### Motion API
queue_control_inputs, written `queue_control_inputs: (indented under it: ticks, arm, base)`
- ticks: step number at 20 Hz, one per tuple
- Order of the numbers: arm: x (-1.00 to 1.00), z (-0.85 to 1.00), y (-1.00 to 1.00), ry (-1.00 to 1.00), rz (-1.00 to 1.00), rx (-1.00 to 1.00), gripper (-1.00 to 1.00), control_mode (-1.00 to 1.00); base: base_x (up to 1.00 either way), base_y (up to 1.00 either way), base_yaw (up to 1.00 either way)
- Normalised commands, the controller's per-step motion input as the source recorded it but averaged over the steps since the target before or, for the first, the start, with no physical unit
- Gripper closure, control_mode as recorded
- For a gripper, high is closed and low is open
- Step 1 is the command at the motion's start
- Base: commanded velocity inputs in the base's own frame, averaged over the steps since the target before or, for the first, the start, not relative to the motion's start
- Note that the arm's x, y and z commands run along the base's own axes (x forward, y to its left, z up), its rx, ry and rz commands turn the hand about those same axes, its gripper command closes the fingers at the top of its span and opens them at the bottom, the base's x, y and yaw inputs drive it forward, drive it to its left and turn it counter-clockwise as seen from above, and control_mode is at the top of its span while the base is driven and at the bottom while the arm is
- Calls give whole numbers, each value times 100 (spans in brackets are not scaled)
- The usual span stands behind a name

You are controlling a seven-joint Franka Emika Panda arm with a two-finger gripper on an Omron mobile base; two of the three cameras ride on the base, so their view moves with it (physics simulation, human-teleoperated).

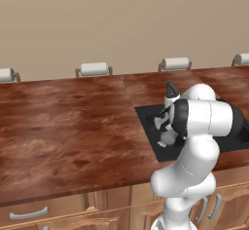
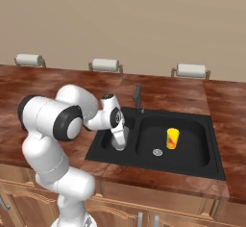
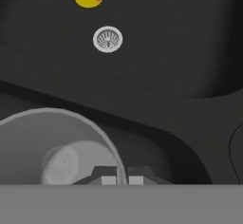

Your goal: Move any existing items from the left basin to the right basin for drying. Then move the glass cup from the counter to the left basin of the sink for washing.

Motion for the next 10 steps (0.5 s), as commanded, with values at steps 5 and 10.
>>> queue_control_inputs:
  ticks: [5,10]
  arm:
    - [5,-35,0,0,0,0,100,-100]
    - [0,-26,0,0,0,0,100,-100]
  base:
    - [0,0,0]
    - [0,0,0]
